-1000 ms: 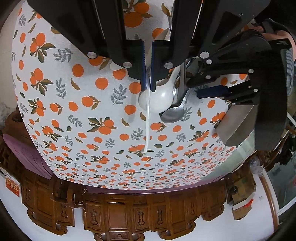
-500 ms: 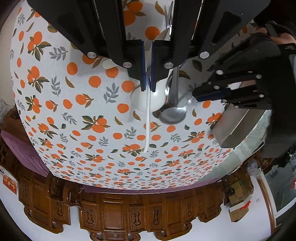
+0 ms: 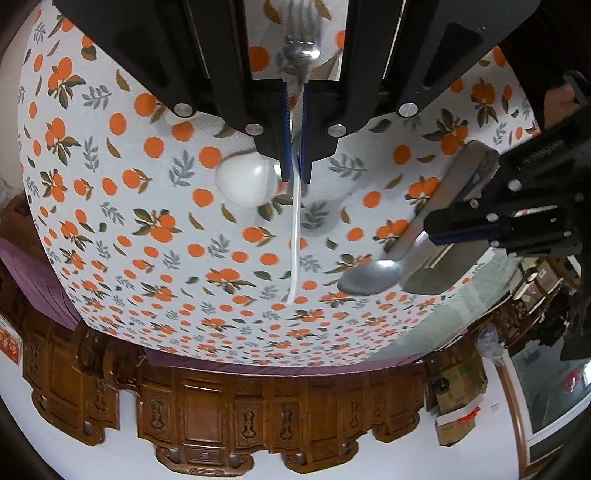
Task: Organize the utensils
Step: 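Grasp a metal spoon with the left tool while the right tool lifts the white spoon, then carry the metal spoon into the tray and open the left tool while the right tool carries the white spoon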
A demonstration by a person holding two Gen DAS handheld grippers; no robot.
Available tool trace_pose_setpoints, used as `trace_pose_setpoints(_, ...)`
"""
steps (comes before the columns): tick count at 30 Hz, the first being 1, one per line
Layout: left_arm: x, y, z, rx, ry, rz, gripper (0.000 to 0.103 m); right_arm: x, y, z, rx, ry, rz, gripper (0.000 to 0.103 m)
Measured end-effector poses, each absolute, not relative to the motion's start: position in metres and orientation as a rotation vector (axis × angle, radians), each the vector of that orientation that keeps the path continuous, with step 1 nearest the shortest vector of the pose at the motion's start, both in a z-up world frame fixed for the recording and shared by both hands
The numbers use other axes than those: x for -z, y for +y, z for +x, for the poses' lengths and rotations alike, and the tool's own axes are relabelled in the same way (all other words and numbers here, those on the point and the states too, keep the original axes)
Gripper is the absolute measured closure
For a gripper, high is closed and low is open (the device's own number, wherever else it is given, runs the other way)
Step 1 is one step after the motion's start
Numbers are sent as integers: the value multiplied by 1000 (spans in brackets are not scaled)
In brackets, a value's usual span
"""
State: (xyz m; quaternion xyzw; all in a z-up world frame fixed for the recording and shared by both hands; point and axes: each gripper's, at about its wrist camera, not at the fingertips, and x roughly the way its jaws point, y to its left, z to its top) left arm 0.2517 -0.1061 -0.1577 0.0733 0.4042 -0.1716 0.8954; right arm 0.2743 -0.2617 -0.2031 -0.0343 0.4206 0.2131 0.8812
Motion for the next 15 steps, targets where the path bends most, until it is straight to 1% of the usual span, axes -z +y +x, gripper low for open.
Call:
trace_pose_setpoints(7, 147, -76, 244, 349, 816, 141, 98, 199, -243, 267, -470, 859, -86, 97)
trace_pose_setpoints(15, 149, -37, 241, 329, 818, 105, 98, 201, -231, 263, -481, 860, -99, 97)
